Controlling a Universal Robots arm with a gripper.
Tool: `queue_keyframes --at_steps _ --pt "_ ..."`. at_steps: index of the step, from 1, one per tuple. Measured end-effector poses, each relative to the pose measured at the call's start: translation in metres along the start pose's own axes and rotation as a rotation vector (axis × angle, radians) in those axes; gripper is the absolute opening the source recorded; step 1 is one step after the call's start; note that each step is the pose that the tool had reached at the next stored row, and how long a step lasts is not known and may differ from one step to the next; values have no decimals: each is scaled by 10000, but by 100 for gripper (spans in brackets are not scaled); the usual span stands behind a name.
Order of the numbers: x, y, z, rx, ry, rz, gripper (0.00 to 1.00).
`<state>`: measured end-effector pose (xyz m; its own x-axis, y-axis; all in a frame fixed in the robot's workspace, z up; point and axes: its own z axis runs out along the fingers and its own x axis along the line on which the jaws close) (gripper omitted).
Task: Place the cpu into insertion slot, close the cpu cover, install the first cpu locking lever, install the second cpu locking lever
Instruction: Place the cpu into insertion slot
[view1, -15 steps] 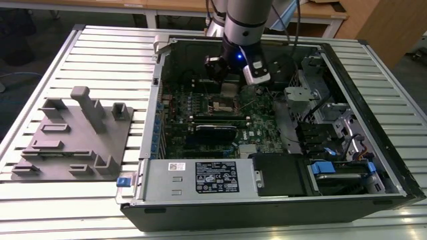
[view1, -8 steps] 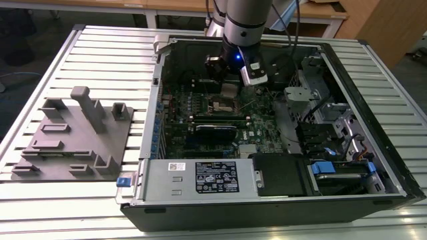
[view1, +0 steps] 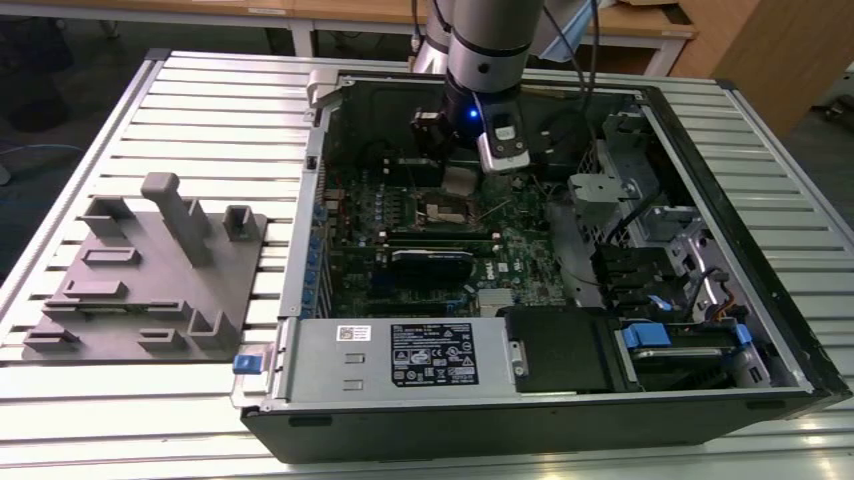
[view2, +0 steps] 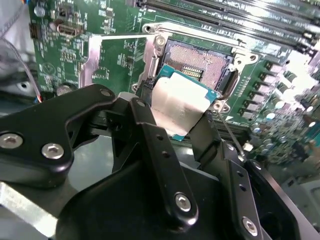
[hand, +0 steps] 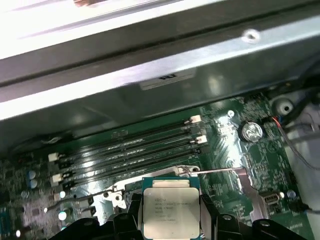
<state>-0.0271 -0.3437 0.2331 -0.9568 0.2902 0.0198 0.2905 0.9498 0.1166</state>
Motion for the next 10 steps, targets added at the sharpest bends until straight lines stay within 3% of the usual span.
queue_keyframes --at_steps 3,10 --pt "1 -1 1 -10 -61 525 54" --pt "2 -1 1 -11 -68 573 54"
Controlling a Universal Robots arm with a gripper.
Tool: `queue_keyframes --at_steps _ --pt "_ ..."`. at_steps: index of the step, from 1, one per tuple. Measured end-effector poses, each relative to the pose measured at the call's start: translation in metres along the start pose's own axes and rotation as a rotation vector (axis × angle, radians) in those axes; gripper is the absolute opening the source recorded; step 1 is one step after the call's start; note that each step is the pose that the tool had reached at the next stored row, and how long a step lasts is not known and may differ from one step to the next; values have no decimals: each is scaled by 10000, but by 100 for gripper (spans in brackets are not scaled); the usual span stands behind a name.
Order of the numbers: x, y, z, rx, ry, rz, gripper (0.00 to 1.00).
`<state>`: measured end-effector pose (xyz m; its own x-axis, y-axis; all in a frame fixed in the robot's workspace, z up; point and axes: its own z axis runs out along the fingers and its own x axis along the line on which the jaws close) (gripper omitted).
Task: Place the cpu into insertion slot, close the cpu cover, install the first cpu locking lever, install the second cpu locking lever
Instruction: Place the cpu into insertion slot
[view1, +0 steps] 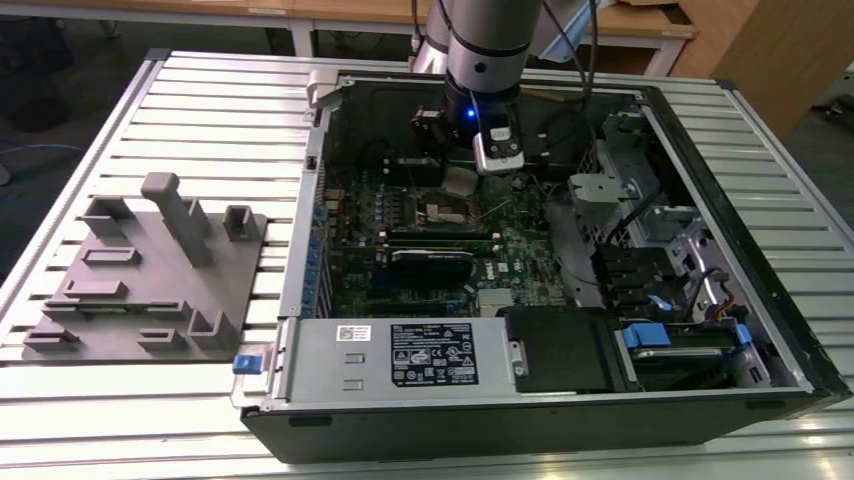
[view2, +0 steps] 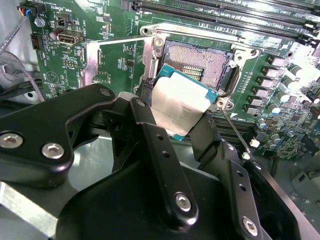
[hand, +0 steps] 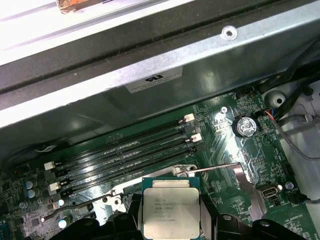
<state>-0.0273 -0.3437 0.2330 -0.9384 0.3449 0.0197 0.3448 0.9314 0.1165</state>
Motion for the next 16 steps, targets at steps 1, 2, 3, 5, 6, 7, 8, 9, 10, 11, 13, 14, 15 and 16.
queue_keyframes --at_steps 1,2,3,5,6,7,8,9,10,11,13,14,15,16 --pt "0 0 0 0 0 1 54" --pt "0 0 0 0 0 0 54" --pt "0 0 0 0 0 1 54" --pt "0 0 0 0 0 0 54" --pt "0 0 0 -1 0 1 54" --pt "0 0 0 0 0 6 54" --pt "0 0 0 -1 -3 26 54" --pt "0 0 0 -1 -10 85 54" --pt "1 -1 1 -4 -26 225 54" --pt "1 -1 1 -6 -47 402 54" --pt "0 -1 4 -13 -90 768 54" --pt "0 -1 5 -17 -111 954 54" --pt "0 -1 6 -22 -132 1125 54" --pt "0 -1 6 -23 -138 1186 54"
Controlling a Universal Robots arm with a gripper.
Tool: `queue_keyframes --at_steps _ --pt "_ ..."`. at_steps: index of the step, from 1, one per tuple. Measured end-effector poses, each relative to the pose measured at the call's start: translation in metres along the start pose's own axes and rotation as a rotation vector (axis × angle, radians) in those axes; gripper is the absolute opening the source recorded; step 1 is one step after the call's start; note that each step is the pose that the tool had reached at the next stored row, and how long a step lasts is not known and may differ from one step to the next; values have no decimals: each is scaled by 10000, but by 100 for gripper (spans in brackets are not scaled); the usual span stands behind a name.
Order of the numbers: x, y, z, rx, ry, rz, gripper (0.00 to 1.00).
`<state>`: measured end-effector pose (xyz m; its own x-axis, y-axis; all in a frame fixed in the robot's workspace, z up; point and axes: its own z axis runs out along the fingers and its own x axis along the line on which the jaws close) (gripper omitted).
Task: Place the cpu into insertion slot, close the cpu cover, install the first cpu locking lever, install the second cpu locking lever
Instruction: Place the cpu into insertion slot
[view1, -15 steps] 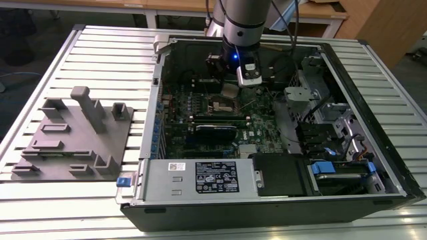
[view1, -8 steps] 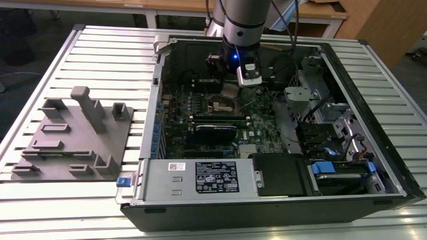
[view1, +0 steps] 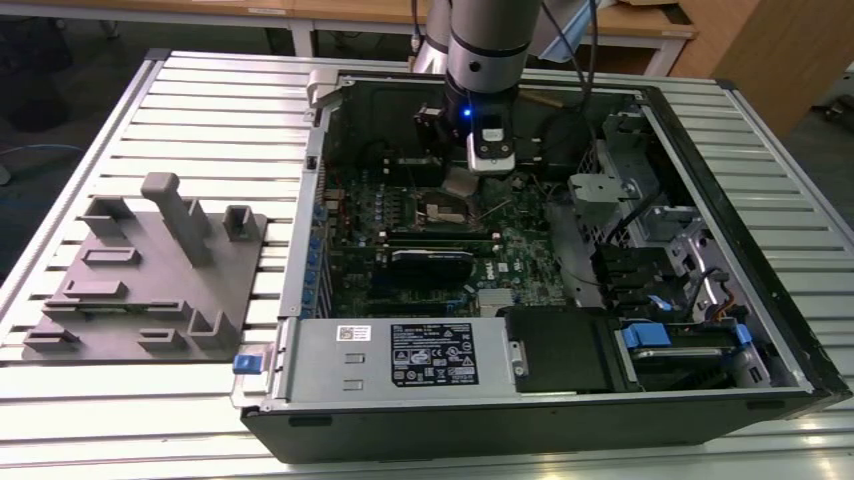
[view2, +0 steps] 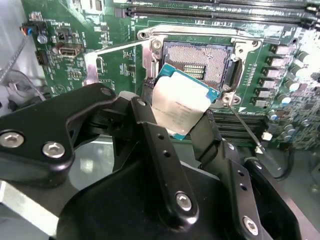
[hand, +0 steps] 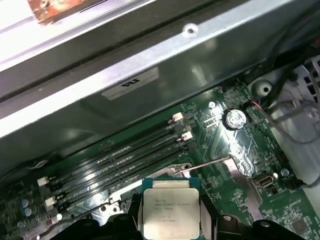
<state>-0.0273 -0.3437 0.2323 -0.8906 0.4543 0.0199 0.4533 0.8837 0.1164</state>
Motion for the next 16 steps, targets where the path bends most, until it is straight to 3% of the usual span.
queue_keyframes --at_steps 4,8,13,16 --pt "0 0 0 -1 -6 37 54" --pt "0 0 4 -14 -84 705 54" --pt "0 0 5 -17 -95 800 54" --pt "0 -1 7 -29 -155 1315 54"
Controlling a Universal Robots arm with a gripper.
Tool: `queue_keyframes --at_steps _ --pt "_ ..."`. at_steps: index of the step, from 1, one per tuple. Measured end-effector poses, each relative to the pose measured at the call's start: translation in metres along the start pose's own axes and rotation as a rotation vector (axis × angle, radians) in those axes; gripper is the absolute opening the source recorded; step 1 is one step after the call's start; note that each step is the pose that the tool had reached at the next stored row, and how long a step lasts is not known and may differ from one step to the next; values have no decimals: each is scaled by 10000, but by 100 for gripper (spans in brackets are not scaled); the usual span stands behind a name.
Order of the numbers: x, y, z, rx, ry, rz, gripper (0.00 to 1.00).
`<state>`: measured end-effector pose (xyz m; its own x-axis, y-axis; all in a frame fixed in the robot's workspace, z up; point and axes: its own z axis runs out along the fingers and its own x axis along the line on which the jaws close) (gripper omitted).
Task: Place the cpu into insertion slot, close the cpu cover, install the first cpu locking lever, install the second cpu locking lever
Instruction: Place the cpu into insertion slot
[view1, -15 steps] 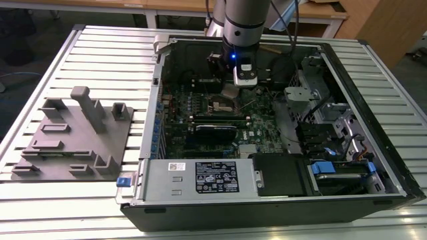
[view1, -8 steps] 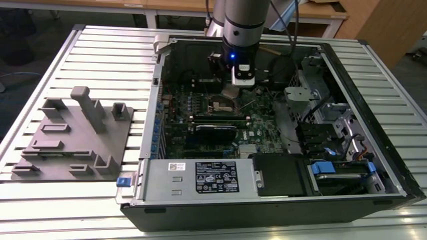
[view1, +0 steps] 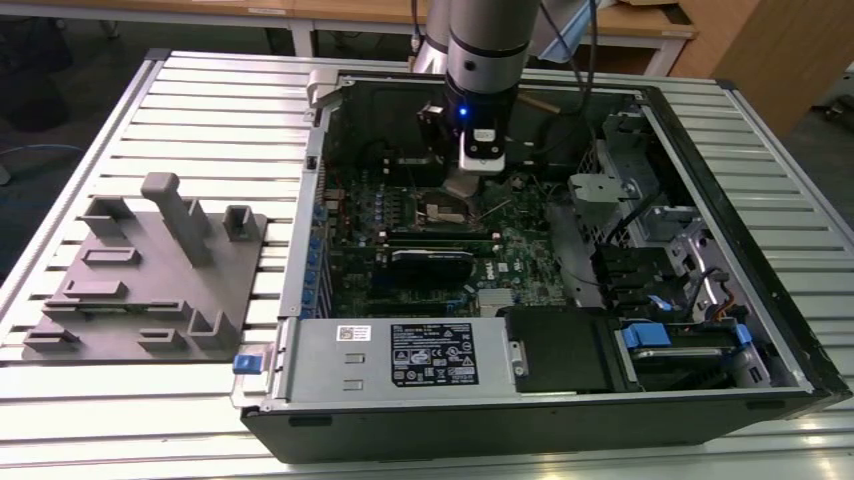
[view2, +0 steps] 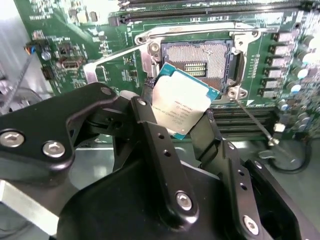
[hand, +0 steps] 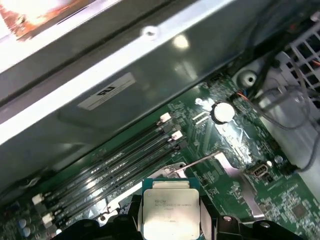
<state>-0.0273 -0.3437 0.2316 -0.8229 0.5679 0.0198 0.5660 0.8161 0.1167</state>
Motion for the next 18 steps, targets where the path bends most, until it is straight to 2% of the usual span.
queue_keyframes --at_steps 18 --pt "6 -6 14 -60 -365 3104 54"
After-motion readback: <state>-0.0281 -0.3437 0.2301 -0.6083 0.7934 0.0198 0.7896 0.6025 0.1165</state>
